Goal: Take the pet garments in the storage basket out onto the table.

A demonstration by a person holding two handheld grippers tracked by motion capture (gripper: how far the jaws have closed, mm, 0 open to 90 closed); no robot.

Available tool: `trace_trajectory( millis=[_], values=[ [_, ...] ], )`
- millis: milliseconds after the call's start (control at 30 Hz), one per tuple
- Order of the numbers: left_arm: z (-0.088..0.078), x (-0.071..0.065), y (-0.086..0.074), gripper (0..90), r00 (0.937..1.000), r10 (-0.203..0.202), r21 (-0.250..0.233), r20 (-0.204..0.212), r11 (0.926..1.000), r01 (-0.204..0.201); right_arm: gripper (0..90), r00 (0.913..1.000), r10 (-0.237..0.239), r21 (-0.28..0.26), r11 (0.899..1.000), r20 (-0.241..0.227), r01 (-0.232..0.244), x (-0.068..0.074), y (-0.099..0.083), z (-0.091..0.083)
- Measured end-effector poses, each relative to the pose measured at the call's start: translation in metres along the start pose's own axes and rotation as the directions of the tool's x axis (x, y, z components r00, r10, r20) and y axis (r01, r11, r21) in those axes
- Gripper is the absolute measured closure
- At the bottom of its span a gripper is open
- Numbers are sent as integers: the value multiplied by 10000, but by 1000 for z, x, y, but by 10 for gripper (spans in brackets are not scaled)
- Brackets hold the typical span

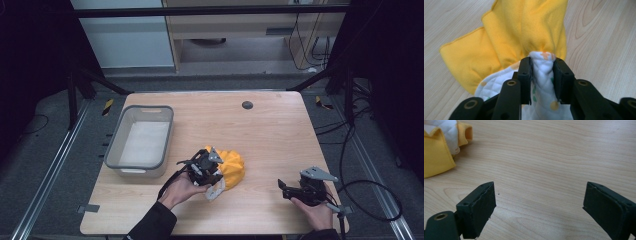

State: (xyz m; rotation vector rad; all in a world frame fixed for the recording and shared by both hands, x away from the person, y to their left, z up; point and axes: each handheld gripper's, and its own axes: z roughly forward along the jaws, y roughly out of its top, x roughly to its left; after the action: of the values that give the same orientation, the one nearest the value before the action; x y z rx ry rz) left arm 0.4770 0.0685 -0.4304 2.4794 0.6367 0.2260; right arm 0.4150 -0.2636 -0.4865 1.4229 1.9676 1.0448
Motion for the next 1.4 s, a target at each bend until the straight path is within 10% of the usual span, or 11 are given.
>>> trace_trajectory(
  millis=[500,900,1400],
  values=[
    [3,3,-9,257,9961,-651,349,-598,9971,672,106,10000,-17,12,10000,-17,17,0,0,0],
    [-25,7,-28,147,9811,-1759,-1204,-807,9788,1655,104,9999,112,40,9999,-39,-112,0,-1,-1],
    [-44,0,-75,134,9626,-2246,-2295,-1514,9552,1868,98,9999,83,21,10000,-108,-83,2,-2,-1]
  ],
)
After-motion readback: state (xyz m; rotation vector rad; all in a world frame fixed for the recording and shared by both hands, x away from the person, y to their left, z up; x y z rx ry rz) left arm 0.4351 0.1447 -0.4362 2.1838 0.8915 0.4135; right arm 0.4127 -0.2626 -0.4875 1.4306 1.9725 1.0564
